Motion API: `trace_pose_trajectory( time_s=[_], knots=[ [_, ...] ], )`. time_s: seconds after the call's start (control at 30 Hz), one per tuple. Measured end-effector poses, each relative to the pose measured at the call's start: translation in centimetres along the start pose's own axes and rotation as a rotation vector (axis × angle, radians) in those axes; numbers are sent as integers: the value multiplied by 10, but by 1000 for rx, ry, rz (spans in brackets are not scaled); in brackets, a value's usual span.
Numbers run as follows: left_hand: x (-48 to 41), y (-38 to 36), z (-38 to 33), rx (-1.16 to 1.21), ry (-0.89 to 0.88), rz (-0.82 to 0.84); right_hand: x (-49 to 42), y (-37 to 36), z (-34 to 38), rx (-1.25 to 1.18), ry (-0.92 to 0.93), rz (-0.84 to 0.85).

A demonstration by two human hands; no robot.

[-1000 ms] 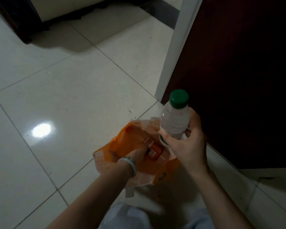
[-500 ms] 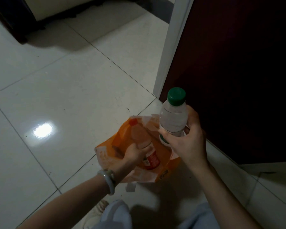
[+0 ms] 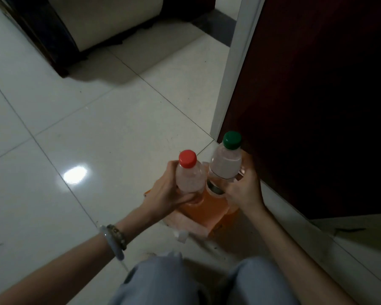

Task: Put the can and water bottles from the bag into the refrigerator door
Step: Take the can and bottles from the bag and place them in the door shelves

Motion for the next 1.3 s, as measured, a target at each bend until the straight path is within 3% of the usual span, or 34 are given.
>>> trace_pose_trajectory(
  time_s=[0.2,0.4,0.67,0.87,1.1,1.3],
  knots=[
    [31,76,-121,-19,71,1,-18,58,135,27,-27,2],
    [96,152,-286,-86,55,56,-14,145,319,37,-68,-13],
    [189,213,-489,-71,-117,228,32,264,532,53,-218,-89],
    [216,216,-606,-62,-368,530,83,338,621,133,-251,-352],
    [256,159,-721,-12,-659,840,162,406,675,217,-248,-817],
    [311,86,-787,26,-911,922,232,455,699,382,-255,-1151]
  ],
)
Point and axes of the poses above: each hand's wrist, its own x-axis away from the middle knuckle, its own y-axis out of the back of the hand, z = x × y, the point moved 3 cm from there along -x, towards the middle knuckle, and after that the axes turned 12 degrees about y, right-handed, at the moved point
